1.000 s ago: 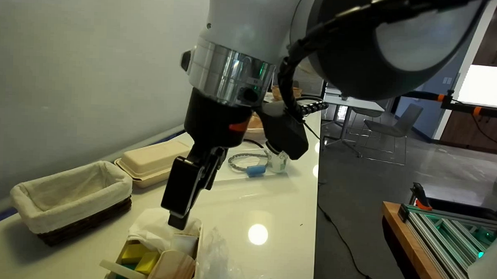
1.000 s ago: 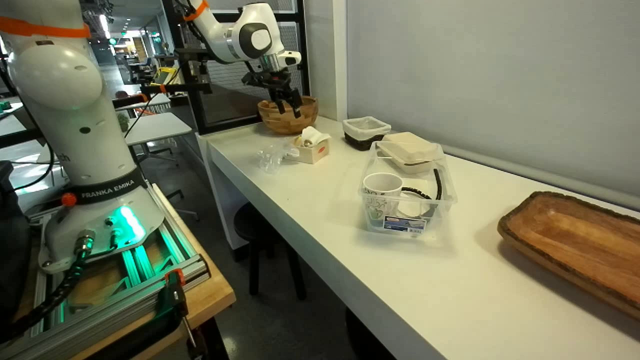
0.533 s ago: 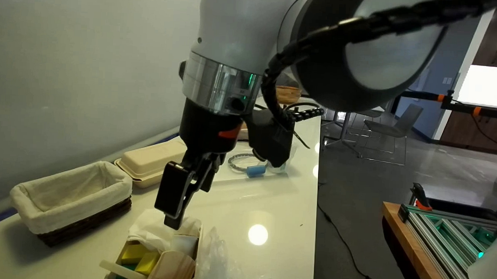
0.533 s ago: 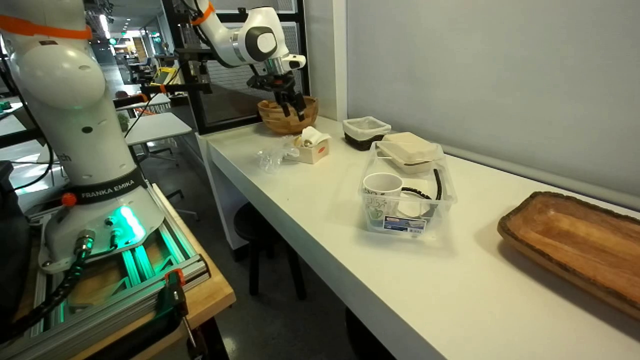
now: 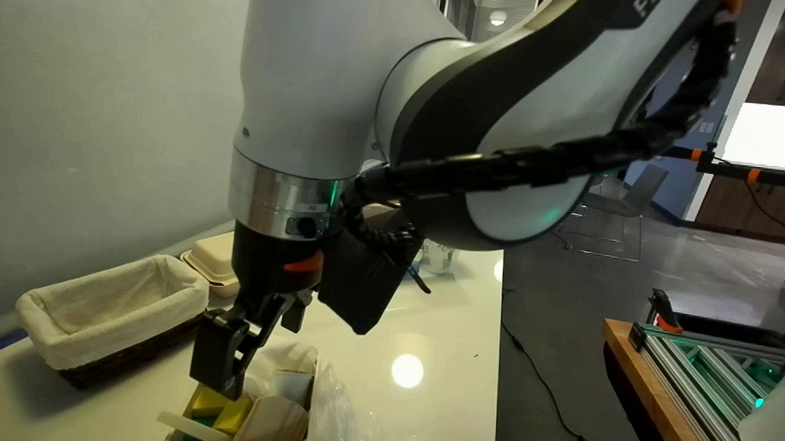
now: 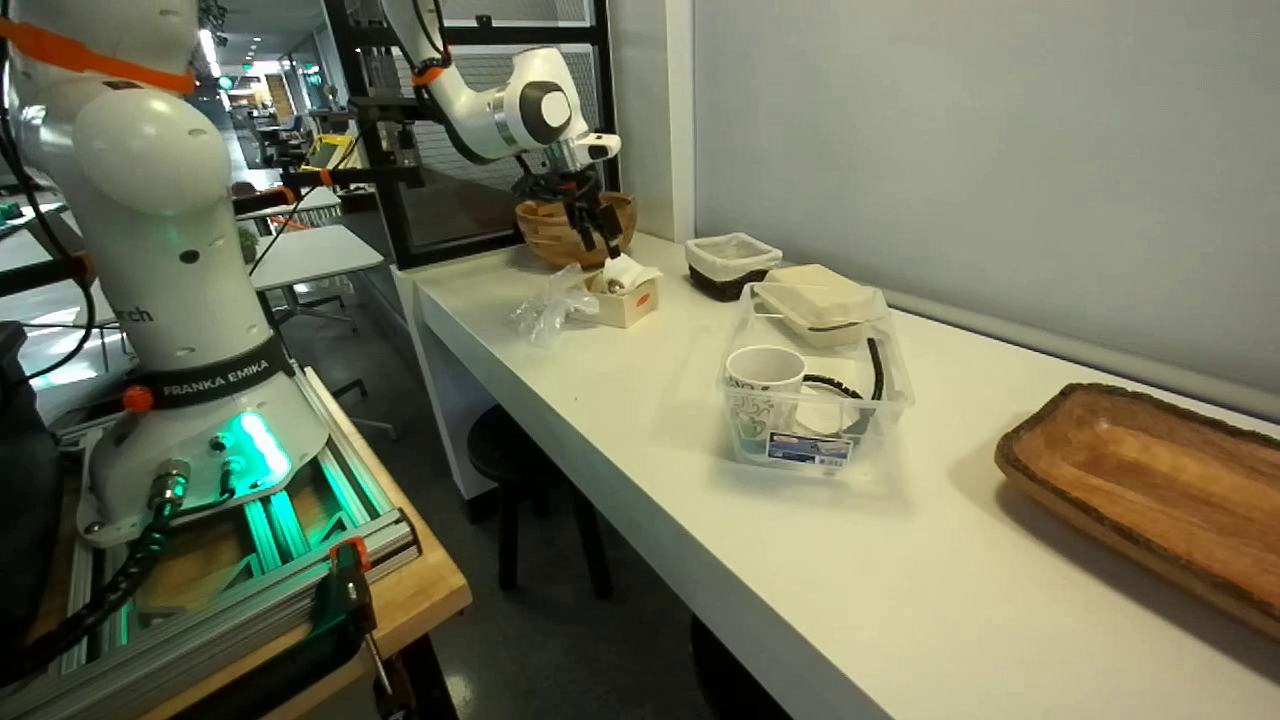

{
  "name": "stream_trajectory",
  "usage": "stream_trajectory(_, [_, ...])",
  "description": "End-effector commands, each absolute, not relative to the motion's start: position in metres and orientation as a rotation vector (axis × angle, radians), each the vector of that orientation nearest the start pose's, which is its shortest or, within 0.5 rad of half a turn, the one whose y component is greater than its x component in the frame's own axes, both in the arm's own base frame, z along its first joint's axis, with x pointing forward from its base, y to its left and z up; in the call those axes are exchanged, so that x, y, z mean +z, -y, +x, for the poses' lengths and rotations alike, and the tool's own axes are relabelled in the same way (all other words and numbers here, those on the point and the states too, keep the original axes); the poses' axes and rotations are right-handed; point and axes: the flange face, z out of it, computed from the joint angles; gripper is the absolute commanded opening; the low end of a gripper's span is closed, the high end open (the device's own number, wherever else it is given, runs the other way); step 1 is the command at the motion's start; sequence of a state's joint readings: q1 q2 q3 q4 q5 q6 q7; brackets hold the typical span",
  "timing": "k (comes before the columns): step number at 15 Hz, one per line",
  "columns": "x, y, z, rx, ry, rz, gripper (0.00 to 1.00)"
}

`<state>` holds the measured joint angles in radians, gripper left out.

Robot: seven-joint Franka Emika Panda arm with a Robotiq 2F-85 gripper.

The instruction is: Remove a tissue from the box

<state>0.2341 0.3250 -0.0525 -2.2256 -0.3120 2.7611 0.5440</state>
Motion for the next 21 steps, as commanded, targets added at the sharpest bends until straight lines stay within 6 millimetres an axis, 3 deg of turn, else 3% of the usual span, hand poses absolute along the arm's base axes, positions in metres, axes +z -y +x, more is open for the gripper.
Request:
stream_trajectory(1, [0.232,-0.125,0.575,-0.441,-0.155,-3.222,0.75])
stream_trajectory(2, [0.23,-0.126,0.578,-0.449,-0.158,-3.226,0.61])
stream_trajectory(5, [0.226,-0.13,0.582,-0.447,-0.162,-3.233,0.56])
stream_trajectory(6, [0.225,-0.13,0.584,-0.452,-0.163,-3.234,0.6])
stream_trajectory(7, [0.225,-0.131,0.585,-0.454,-0.162,-3.236,0.56])
stream_trajectory(14, [0.232,-0.133,0.585,-0.435,-0.17,-3.256,0.57])
stream_trajectory(21, [0.237,-0.139,0.577,-0.387,-0.162,-3.296,0.51])
